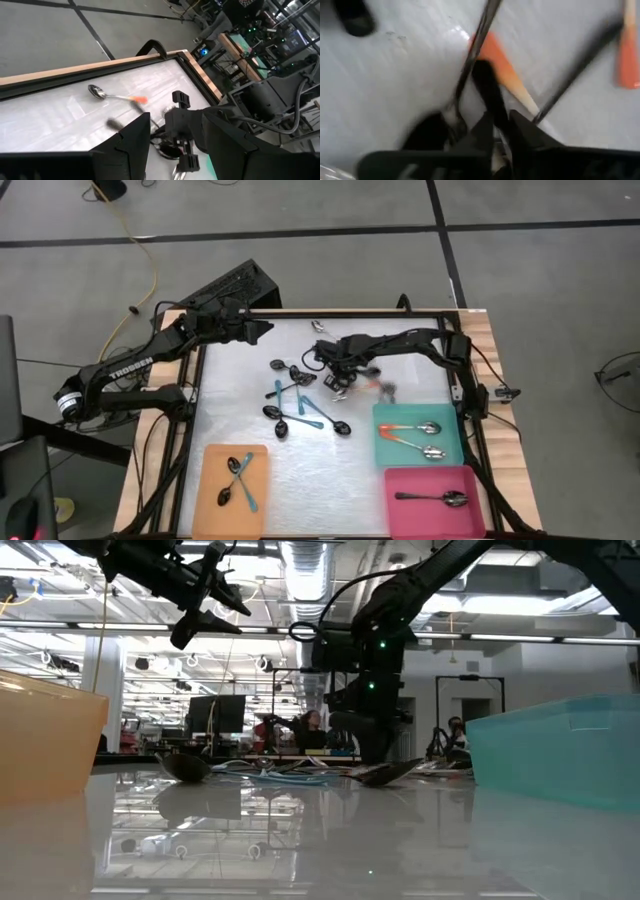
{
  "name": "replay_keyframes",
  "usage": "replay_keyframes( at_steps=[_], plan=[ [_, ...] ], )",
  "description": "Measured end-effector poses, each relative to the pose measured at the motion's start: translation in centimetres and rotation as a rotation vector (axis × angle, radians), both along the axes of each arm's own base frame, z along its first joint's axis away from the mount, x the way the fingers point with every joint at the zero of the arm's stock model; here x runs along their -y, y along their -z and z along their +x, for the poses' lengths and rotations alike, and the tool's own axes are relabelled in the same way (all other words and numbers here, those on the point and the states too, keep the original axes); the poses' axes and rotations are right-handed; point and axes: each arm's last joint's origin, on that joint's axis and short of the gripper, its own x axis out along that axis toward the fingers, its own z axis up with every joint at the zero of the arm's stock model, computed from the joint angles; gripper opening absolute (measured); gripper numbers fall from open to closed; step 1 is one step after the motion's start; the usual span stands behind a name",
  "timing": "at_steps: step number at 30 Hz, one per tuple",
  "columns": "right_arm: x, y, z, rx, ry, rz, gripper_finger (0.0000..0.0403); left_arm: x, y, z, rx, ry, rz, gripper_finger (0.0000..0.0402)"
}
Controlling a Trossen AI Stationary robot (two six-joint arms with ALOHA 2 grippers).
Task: Sort silverware by color (type)
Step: Put the black spoon into the pink bin
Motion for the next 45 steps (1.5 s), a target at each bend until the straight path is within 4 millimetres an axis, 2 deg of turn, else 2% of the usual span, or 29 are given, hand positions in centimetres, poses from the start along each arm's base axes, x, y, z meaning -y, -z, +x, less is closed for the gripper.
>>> replay_keyframes(
  at_steps=[3, 11, 20, 25, 29, 34, 40, 45],
  plan=[
    [-0.3, -0.2, 0.0, 0.000, -0.004, -0.003, 0.0012, 0.0, 0.0, 0.0, 0.002, -0.001, -0.004, 0.0163],
    [-0.7, -2.7, -0.5, 0.067, 0.010, 0.012, 0.0003, 0.0, 0.0, 0.0, 0.002, -0.002, -0.007, 0.0163],
    [-0.2, -9.3, -1.8, 0.273, 0.047, -0.054, 0.0001, 0.0, 0.0, 0.0, 0.003, -0.002, -0.008, 0.0163],
    [-0.6, -13.0, -3.1, 0.384, 0.053, -0.076, 0.0002, 0.0, 0.0, 0.0, 0.004, -0.001, -0.011, 0.0163],
    [-0.9, -14.0, -4.2, 0.357, 0.036, -0.078, 0.0022, 0.1, 0.0, 0.0, 0.005, -0.002, -0.013, 0.0163],
    [-1.1, -12.3, -4.4, 0.219, 0.033, -0.044, 0.0083, 0.0, 0.0, 0.0, 0.002, -0.011, -0.013, 0.0163],
    [-1.4, -7.9, -3.4, 0.041, 0.060, 0.040, 0.0172, 0.1, 0.3, -0.1, -0.027, -0.010, -0.026, 0.0163],
    [-1.8, -4.6, -2.9, -0.092, 0.064, 0.077, 0.0212, 0.2, 0.5, -0.1, -0.047, -0.008, -0.038, 0.0163]
  ],
)
